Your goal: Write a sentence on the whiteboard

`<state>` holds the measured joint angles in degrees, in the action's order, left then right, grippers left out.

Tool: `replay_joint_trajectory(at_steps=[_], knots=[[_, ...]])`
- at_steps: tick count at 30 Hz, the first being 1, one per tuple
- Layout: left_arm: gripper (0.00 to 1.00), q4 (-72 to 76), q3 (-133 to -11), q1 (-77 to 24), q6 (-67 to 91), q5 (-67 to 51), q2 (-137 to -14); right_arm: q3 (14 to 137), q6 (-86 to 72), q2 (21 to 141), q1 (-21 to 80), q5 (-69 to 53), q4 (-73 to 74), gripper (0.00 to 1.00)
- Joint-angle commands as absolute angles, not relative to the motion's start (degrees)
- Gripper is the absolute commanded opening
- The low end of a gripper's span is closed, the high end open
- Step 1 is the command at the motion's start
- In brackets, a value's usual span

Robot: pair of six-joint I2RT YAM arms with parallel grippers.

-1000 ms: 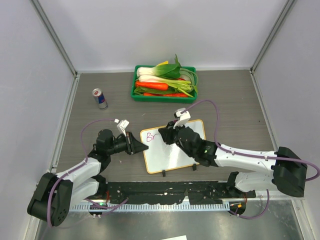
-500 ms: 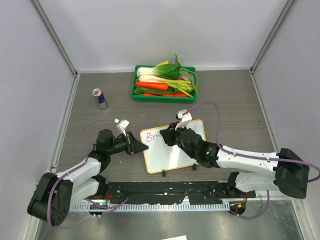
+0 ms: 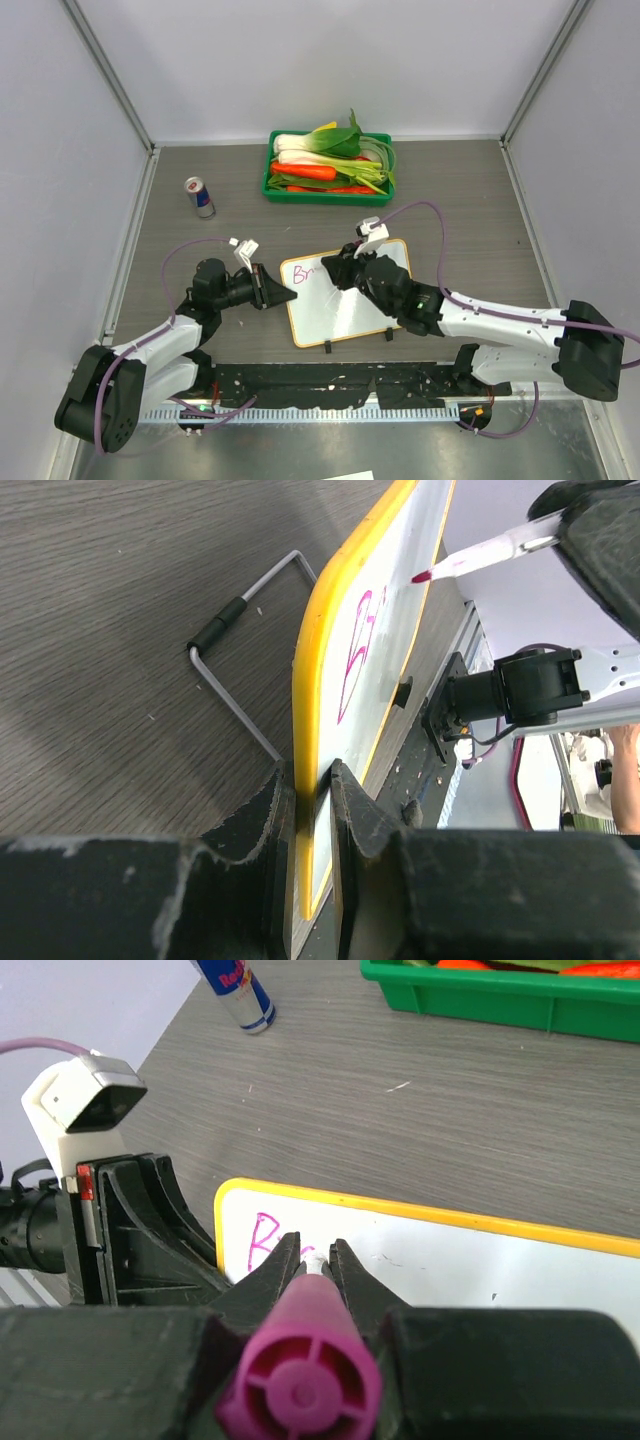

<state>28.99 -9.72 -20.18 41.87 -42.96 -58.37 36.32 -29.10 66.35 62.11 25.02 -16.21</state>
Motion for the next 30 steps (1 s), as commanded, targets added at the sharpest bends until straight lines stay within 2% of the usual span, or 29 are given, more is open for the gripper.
replay_joint_trajectory(at_steps=[1,12,30], knots=[[0.00,29.00,-9.58,-20.83,40.61,-43.24,-58.45,39.02,-28.74,64.60,61.79,27.51,-17.67,0.01],[0.00,29.00,-9.58,-20.74,40.61,-43.15,-58.45,38.85,-28.04,68.73,61.79,27.68,-17.93,0.01],[0.00,29.00,-9.58,-20.83,40.61,-43.15,-58.36,36.65,-28.65,67.41,61.79,24.87,-15.21,0.01]])
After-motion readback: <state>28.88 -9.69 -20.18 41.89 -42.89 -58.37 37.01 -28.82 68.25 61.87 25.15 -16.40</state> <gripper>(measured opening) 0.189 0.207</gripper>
